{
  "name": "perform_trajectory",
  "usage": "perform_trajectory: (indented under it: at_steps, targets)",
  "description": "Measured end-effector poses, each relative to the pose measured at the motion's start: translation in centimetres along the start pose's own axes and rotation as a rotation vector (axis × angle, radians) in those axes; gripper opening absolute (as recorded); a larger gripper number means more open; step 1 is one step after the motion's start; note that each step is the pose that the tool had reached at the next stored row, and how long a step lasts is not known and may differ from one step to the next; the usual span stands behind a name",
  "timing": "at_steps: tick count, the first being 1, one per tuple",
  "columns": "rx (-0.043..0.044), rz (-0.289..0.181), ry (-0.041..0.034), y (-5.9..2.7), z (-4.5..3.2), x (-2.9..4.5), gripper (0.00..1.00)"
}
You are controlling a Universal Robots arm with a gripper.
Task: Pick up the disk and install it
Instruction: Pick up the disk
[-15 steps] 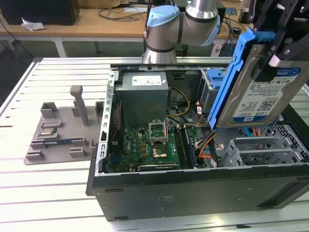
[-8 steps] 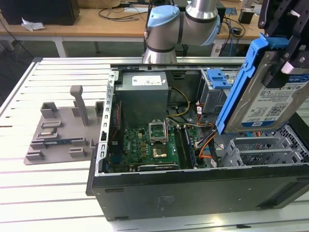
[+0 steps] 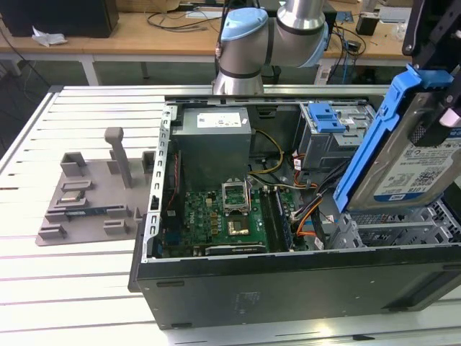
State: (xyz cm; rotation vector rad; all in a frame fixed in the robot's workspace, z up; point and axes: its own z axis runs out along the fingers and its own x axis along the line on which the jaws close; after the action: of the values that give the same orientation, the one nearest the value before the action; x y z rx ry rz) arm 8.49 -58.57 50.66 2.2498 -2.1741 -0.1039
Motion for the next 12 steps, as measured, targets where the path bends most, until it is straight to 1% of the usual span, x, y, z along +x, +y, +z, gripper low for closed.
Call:
perform_trajectory:
  at_steps: [2, 3, 4, 5, 6, 8, 9, 11, 12]
  targets:
    - [0.0006, 0.007, -0.0062, -0.13, 0.02, 0.01, 0.37]
    - [0.0013, 0.016, -0.0186, -0.2, 0.02, 0.01, 0.37]
    - [0.0018, 0.019, -0.0339, -0.21, 0.02, 0.01, 0.37]
    - [0.002, 0.019, -0.0412, -0.21, 0.02, 0.01, 0.37]
    - [0.002, 0.019, -0.0422, -0.21, 0.03, 0.01, 0.37]
    - [0.0019, 0.019, -0.0409, -0.28, 0.12, 0.01, 0.37]
    - [0.0019, 0.019, -0.0393, -0.41, 0.21, 0.02, 0.37]
    - [0.0019, 0.019, -0.0384, -0.62, 0.24, 0.01, 0.37]
    - [0.0019, 0.019, -0.0383, -0.9, 0.27, -0.01, 0.37]
